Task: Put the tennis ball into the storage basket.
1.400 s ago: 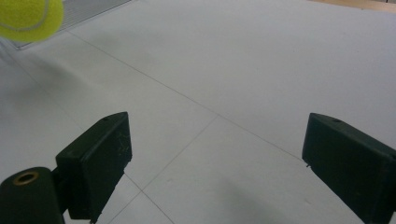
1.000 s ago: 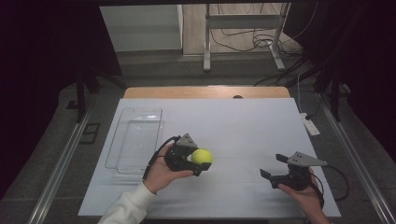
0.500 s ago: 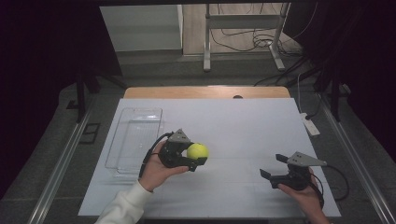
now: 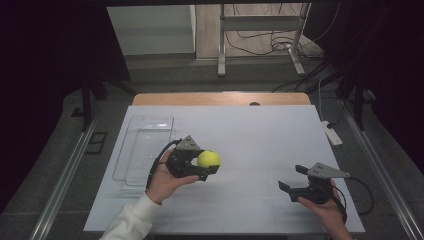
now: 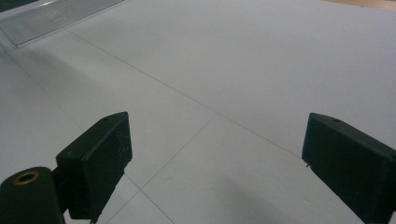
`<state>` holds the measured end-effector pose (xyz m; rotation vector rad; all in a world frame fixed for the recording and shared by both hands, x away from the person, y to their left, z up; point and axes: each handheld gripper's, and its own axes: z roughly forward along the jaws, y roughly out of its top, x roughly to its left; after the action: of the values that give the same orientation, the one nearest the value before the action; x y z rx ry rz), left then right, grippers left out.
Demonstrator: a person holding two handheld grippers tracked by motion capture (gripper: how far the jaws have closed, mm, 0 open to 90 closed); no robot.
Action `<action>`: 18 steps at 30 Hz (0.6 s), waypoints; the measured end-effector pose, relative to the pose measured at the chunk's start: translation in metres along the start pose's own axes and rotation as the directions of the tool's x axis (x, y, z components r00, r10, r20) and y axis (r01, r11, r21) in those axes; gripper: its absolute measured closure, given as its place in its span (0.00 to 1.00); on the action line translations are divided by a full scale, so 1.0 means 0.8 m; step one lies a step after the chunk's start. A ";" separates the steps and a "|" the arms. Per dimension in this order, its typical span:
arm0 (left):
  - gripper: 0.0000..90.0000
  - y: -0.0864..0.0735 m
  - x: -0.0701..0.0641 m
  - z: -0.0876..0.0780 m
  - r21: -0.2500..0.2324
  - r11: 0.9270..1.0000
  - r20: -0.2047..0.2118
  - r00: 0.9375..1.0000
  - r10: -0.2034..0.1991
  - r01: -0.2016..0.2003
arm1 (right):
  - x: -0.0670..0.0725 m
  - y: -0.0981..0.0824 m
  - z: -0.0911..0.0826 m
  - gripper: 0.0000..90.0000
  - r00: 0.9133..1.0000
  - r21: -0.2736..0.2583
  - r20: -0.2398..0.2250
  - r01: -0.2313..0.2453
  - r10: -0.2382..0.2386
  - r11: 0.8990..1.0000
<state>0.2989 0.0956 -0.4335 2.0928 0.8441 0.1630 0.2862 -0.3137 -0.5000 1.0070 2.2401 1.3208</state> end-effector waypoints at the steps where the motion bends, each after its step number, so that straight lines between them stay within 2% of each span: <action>1: 0.30 0.000 0.001 -0.001 -0.003 1.000 0.000 1.000 -0.002 0.002 | 0.000 0.000 0.000 0.10 1.000 0.000 0.000 0.000 0.000 1.000; 18: 0.30 0.000 0.011 -0.010 -0.043 0.999 -0.020 1.000 -0.019 0.018 | -0.001 -0.001 0.001 0.10 1.000 0.000 0.002 -0.003 0.003 1.000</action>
<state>0.3021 0.1065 -0.4298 2.0459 0.8642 0.1909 0.2869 -0.3143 -0.5007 1.0122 2.2383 1.3201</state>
